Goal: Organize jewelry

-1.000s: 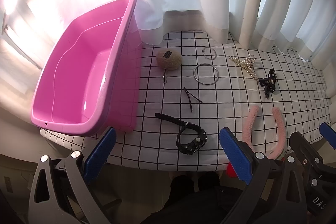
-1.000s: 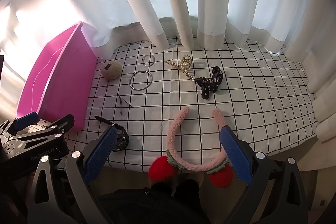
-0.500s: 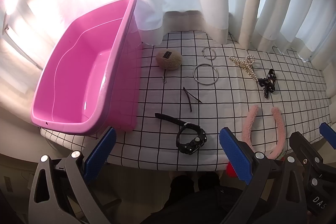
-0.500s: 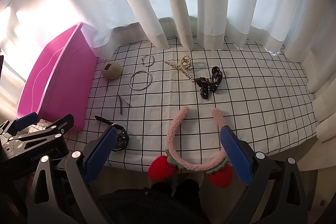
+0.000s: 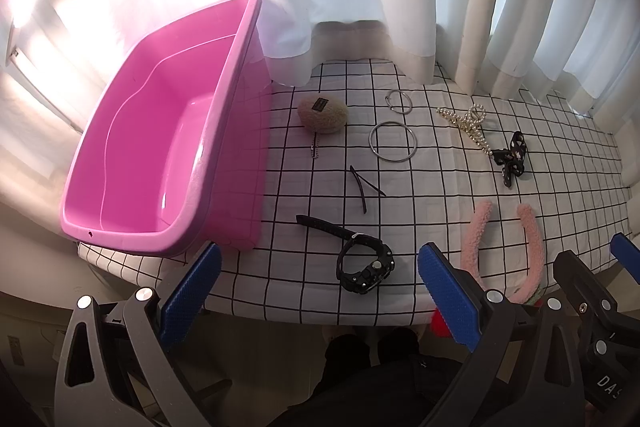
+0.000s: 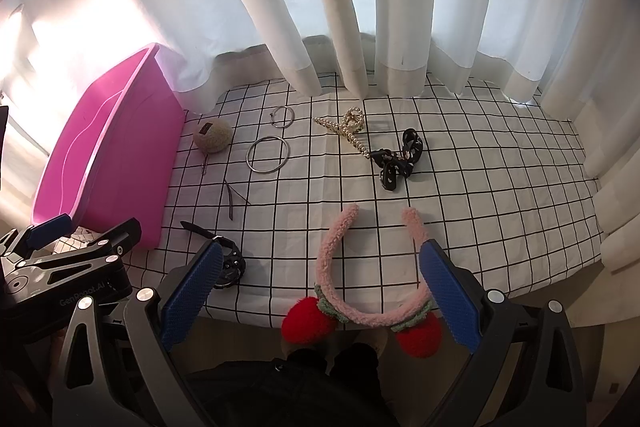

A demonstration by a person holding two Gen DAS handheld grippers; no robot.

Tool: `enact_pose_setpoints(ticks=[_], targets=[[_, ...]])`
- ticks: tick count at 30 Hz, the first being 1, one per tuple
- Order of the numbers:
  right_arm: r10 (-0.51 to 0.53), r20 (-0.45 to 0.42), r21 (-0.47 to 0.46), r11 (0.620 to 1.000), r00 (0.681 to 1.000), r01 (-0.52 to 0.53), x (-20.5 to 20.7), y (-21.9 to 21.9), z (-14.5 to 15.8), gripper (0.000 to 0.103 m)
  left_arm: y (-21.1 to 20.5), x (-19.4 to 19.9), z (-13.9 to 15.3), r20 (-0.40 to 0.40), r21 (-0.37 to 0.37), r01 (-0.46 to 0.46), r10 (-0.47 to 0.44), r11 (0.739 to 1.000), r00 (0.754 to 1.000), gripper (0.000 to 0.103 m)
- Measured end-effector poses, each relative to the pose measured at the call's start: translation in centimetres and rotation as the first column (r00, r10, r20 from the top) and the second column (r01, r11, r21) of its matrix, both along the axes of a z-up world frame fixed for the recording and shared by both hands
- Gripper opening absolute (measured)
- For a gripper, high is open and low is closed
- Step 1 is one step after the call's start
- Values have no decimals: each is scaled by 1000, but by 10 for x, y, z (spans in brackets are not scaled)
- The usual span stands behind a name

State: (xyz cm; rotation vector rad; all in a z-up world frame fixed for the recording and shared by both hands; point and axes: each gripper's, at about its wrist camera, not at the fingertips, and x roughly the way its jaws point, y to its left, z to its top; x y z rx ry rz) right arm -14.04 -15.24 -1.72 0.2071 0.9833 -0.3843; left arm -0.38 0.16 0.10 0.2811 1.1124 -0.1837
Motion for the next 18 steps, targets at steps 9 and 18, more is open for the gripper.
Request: enact_pose_setpoints(ticks=[9, 18], targets=[[3, 2, -1, 1000, 1000, -3, 1, 2, 1, 94, 4, 0, 2, 3, -3, -5, 5, 1000, 1000, 97], [4, 3, 0, 1000, 1000, -4, 3, 2, 1, 94, 7, 2, 3, 5, -5, -9, 9, 1000, 1000, 97]])
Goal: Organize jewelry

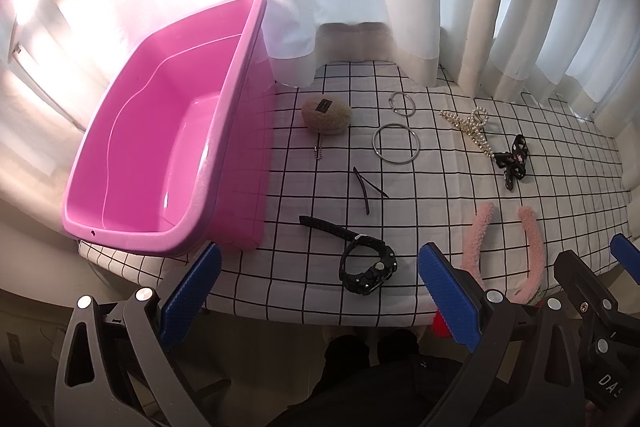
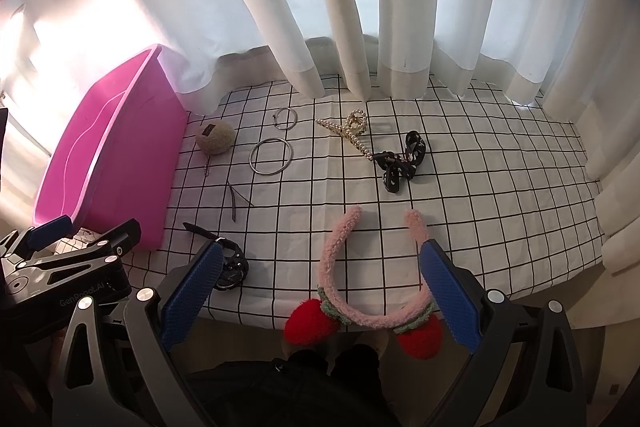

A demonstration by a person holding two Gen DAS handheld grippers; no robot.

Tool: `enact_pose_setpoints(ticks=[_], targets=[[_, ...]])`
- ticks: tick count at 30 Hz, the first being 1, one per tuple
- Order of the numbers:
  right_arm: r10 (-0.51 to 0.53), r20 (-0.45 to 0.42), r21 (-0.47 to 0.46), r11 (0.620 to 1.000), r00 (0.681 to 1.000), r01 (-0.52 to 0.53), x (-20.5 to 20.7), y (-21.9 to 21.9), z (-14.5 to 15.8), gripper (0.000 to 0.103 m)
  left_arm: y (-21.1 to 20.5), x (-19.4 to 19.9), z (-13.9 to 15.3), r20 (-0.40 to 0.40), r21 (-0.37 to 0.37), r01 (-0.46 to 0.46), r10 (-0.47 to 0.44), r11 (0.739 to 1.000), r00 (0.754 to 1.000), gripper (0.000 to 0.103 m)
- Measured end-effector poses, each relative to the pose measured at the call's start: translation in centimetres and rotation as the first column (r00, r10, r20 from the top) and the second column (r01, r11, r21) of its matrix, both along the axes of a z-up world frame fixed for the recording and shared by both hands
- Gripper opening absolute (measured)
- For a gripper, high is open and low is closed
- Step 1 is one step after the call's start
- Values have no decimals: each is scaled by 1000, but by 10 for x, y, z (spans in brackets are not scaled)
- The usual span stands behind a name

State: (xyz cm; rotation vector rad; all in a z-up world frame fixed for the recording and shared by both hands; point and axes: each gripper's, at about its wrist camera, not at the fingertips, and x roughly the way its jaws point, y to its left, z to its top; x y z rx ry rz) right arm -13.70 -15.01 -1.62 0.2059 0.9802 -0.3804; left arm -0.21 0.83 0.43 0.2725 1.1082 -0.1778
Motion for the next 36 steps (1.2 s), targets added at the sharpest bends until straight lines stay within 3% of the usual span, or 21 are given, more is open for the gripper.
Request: enact_pose_setpoints(ticks=[15, 21, 27, 36], targets=[[4, -10, 6, 1000, 1000, -4, 4, 0, -3, 94, 3, 4, -7, -30, -19, -9, 8, 1000, 1000, 97], [-11, -13, 75, 997, 1000, 12, 1, -12, -14, 94, 24, 11, -17, -57, -72, -55, 51, 996, 997, 97], [-36, -23, 126, 991, 999, 39, -8, -27, -29, 94, 33, 3, -44, -89, -82, -26, 19, 996, 996, 97], [-72, -116, 211, 973, 991, 95, -30, -52, -83, 94, 19, -10, -104, -185, -112, 45, -65, 993, 981, 97]])
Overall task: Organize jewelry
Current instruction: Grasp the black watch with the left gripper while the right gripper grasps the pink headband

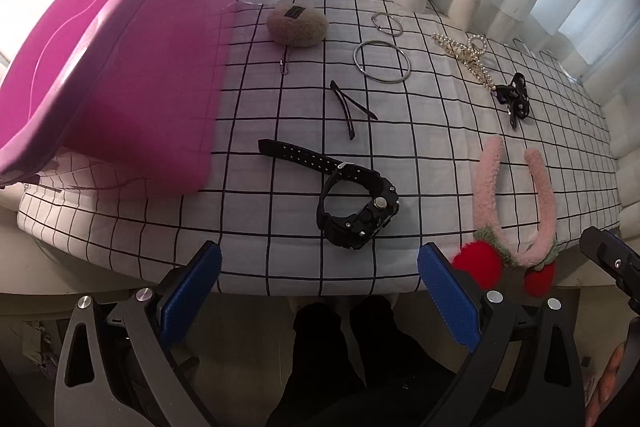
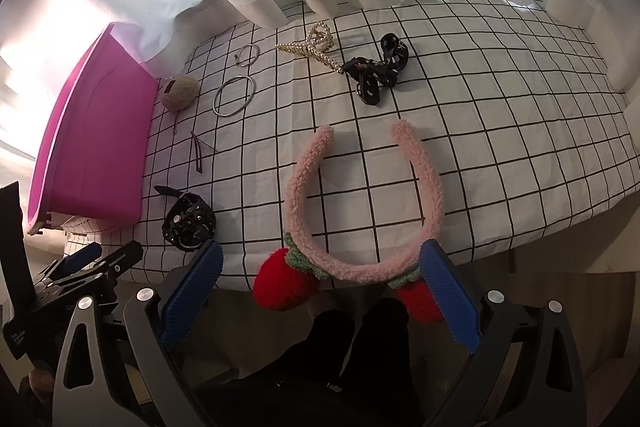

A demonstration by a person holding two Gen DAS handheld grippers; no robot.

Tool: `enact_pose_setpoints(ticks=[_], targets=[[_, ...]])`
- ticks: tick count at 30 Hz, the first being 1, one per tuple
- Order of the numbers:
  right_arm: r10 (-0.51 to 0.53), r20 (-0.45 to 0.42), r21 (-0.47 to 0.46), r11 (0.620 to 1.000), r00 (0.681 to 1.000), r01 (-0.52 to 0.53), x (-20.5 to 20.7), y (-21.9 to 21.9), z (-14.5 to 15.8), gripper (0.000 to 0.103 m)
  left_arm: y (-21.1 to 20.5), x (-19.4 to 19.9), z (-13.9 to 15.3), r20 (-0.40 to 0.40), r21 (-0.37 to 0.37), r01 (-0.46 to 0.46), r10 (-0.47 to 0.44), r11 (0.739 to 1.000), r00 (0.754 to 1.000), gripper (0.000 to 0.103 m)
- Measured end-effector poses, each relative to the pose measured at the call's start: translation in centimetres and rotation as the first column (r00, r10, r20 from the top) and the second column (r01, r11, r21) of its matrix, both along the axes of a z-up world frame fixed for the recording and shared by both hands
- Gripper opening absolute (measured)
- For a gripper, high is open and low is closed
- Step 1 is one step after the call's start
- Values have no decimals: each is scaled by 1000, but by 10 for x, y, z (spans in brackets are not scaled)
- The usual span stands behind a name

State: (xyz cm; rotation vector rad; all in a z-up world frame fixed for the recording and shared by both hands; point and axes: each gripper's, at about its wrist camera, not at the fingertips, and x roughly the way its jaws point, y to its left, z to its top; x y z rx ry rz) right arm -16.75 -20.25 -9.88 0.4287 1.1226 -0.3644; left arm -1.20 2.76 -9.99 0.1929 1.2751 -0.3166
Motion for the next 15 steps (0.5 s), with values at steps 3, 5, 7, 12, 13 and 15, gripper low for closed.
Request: enact_pose_setpoints(ticks=[3, 5, 7, 12, 13, 15], targets=[[-1, -43, 16, 1000, 999, 2, -5, -7, -23, 94, -2, 0, -21, -21, -23, 0, -1, 1000, 1000, 97], [-5, -69, 6, 1000, 998, 6, -7, -10, -37, 94, -2, 1, -34, -29, -22, -3, 2, 1000, 1000, 97], [-20, -94, 0, 1000, 995, 20, -9, -14, -49, 94, -1, 3, -45, -38, -23, -16, 15, 1000, 999, 97], [-118, -102, -1, 993, 988, 118, -13, -40, -72, 94, 3, 9, -60, -35, -47, -67, 66, 997, 997, 97], [-122, -113, -16, 993, 986, 121, -12, -44, -76, 94, 1, 11, -62, -29, -42, -71, 69, 997, 997, 97], [-132, -118, -46, 991, 984, 127, -9, -52, -82, 94, -2, 14, -65, -14, -29, -70, 70, 997, 997, 97]])
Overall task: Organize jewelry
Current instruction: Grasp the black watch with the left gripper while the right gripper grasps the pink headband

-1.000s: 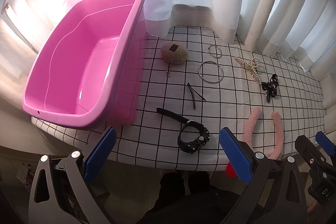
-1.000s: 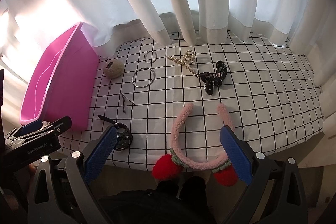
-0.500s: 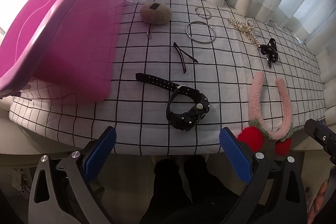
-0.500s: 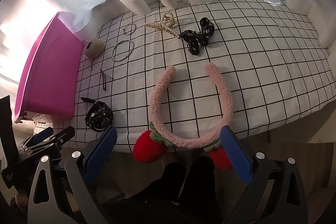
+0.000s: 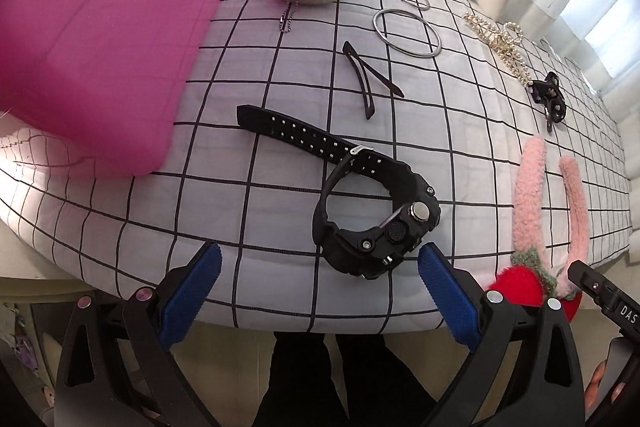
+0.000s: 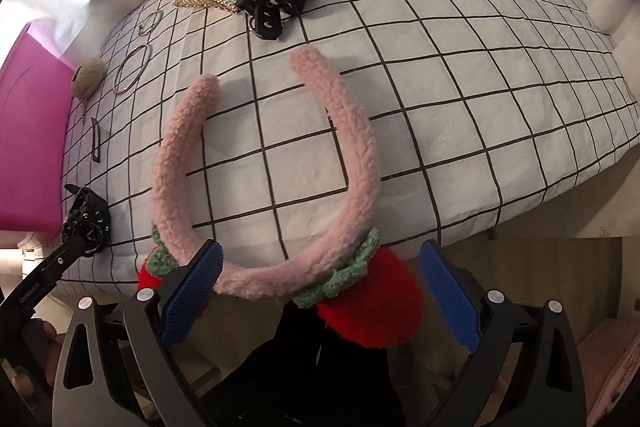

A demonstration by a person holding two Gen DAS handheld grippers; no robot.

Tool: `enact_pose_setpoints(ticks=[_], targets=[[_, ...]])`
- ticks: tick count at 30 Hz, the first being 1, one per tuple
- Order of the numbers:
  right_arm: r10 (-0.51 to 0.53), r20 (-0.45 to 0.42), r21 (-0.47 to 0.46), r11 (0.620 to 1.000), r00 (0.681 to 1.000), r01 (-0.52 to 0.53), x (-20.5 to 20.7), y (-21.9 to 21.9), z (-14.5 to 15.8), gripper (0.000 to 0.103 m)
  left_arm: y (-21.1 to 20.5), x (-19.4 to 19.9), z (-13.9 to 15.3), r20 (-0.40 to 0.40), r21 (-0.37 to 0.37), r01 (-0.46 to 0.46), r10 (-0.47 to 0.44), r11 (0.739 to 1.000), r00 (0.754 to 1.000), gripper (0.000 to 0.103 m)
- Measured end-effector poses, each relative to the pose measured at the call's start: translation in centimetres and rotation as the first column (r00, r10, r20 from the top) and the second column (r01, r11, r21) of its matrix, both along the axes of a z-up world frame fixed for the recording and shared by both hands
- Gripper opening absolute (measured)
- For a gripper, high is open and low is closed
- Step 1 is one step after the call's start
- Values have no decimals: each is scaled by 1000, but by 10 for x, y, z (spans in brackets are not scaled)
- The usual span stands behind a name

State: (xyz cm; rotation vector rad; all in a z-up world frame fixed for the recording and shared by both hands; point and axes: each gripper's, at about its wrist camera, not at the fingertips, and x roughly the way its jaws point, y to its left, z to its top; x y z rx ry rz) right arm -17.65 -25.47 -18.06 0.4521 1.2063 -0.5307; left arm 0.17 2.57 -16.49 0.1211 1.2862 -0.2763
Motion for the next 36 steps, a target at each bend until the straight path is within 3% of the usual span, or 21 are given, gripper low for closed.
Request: enact_pose_setpoints(ticks=[16, 20, 27, 32, 34, 36], targets=[[53, -87, -115, 991, 995, -63, 10, -12, -25, 94, -30, 15, -28, 10, -7, 53, -53, 999, 999, 97], [55, -83, -125, 990, 995, -66, 14, -13, -26, 94, -44, 12, -31, 69, 53, 94, -98, 994, 993, 98], [56, -76, -141, 988, 996, -66, 16, -11, -30, 94, -46, 3, -32, 157, 37, 89, -94, 995, 983, 98], [60, -79, -147, 987, 995, -71, 13, -11, -26, 94, -44, 3, -31, 126, 45, 87, -92, 995, 988, 97], [88, -90, -152, 983, 992, -101, 17, -8, -24, 93, -43, 3, -30, 110, 47, 82, -87, 996, 990, 95], [112, -101, -146, 981, 989, -126, 22, -1, -23, 90, -46, 3, -28, 101, 46, 96, -100, 994, 990, 85]])
